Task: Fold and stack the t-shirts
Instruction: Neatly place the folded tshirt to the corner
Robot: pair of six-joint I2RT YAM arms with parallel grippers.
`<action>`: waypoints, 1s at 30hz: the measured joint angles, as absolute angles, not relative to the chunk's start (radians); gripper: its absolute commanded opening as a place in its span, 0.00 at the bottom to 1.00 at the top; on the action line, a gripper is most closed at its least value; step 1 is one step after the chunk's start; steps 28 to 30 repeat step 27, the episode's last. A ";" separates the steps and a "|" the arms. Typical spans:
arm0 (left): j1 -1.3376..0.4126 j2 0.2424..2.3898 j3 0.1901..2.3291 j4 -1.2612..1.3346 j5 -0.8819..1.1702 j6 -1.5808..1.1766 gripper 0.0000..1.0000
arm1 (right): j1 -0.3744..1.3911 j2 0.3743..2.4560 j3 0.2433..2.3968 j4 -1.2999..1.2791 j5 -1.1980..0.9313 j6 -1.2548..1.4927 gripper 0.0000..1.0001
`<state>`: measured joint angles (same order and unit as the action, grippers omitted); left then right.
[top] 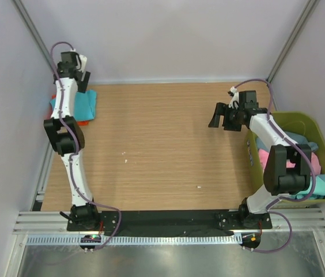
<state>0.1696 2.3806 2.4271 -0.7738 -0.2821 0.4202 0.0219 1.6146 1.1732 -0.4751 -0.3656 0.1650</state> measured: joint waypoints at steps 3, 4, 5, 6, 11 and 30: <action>0.083 2.295 2.294 -0.746 -0.291 0.366 0.99 | 0.018 1.576 1.142 -0.476 -0.365 0.165 0.88; 0.053 2.257 2.251 -0.744 -0.282 0.334 0.99 | 0.017 1.558 1.134 -0.477 -0.364 0.163 0.89; 0.027 2.219 2.220 -0.749 -0.260 0.293 1.00 | 0.017 1.541 1.130 -0.479 -0.361 0.160 0.90; -0.001 2.181 2.203 -0.755 -0.235 0.255 1.00 | 0.017 1.523 1.129 -0.479 -0.356 0.155 0.91; -0.085 1.990 2.156 -0.748 -0.093 0.059 1.00 | 0.017 1.442 1.131 -0.479 -0.340 0.110 1.00; -0.255 1.878 1.979 -0.783 -0.020 -0.150 0.99 | 0.017 1.538 1.427 -0.672 -0.136 0.191 1.00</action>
